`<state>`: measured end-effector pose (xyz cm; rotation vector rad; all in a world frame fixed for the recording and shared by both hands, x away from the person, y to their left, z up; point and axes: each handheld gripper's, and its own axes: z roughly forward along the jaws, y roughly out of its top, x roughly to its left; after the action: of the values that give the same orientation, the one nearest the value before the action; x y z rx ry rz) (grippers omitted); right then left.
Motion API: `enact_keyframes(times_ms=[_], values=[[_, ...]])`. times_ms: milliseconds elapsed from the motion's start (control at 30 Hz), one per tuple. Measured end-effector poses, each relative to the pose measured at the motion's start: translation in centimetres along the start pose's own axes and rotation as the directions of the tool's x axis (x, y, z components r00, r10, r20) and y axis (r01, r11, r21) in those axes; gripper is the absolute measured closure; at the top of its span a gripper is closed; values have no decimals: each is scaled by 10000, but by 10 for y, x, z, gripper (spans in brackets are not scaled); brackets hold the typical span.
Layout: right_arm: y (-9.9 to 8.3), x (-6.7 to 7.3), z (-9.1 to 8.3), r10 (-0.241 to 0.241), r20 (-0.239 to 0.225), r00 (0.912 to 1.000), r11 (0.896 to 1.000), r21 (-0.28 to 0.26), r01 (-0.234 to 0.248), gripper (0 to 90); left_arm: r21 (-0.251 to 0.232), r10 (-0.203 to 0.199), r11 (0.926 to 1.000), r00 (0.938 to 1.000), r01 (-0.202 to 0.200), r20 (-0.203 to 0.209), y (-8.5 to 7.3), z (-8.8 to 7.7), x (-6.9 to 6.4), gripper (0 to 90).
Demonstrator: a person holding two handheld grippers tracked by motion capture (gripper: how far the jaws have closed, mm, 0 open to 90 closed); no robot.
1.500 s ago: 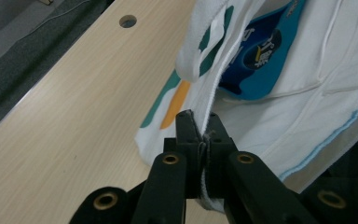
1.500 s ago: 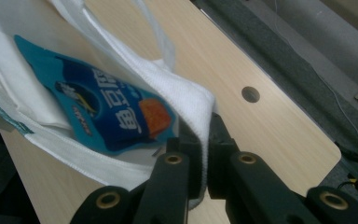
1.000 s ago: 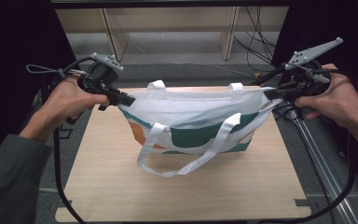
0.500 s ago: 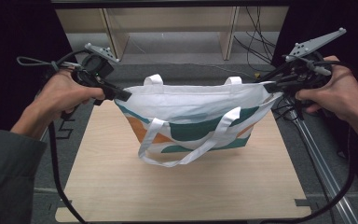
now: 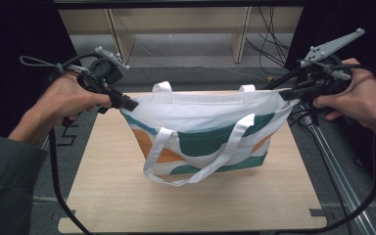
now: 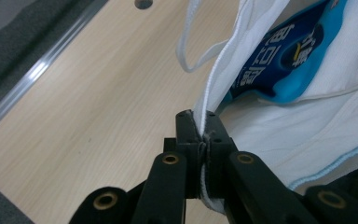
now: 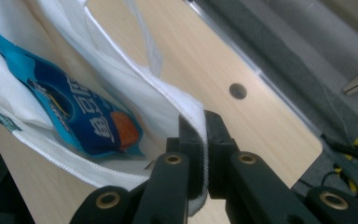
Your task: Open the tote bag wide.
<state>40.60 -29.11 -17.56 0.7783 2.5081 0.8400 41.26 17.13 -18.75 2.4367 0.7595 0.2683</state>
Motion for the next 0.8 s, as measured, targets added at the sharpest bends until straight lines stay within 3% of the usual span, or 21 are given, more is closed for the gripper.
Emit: enact_keyframes(times_ms=[67,233,367,400,500,633,667,700,733,800], values=[[-7,-7,11,185,-197,9996,9998,-47,-186,883,-168,-146,9997,9999,148,91,-1,8,9,871],[-8,-11,18,139,-28,9999,9999,-9,-139,883,-164,-139,9998,9999,141,70,1,16,16,871],[-10,-9,27,210,90,9997,9996,184,-211,883,-14,-299,9996,9995,300,81,-4,26,15,869],[-13,-11,28,197,-58,9998,9996,206,-196,882,-201,-360,9991,9992,363,160,-7,28,17,869],[-15,-11,31,265,-7,9996,9996,59,-265,882,-244,-302,9992,9992,309,274,-10,30,16,867],[-16,-11,32,157,21,9999,9998,142,-157,881,-268,-191,9995,9997,194,131,-11,33,16,866],[-16,-10,33,340,-65,9994,9992,225,-339,881,-283,-176,9994,9997,181,183,-14,37,16,865],[-18,-12,35,92,-20,10000,9996,274,-92,881,-280,-179,9994,9995,186,258,-16,40,17,864],[-18,-11,36,360,-51,9993,9991,203,-359,881,-229,-160,9996,9995,166,260,-18,42,17,863],[-18,-10,38,442,-165,9989,9989,177,-439,881,-185,-205,9996,9996,209,197,-19,44,17,863]])
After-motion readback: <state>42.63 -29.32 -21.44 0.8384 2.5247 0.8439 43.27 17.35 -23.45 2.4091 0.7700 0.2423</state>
